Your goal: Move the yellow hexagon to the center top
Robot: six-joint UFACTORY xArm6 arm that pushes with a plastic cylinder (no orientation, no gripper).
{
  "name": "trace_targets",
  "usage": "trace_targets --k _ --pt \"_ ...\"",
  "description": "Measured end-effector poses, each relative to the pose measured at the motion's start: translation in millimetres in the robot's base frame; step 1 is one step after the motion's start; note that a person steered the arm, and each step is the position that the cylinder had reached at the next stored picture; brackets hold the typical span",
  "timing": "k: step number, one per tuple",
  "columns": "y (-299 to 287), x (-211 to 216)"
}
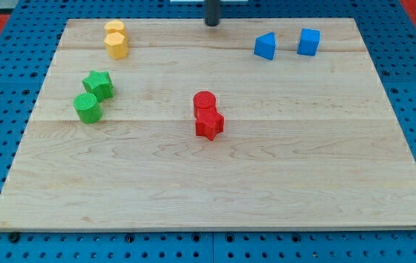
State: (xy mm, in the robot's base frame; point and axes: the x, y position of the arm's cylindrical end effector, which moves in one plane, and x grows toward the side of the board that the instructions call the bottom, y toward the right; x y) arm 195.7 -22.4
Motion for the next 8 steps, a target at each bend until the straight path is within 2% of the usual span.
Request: trace_targets --k 1,4,5,6,7,8 --pt "-63.4 -0.4" --pt "-58.2 -0.4" --pt "-15.7 3.1" --pt "-30.7 45.4" --pt "-68.9 107.1" --pt "-182.6 120.9"
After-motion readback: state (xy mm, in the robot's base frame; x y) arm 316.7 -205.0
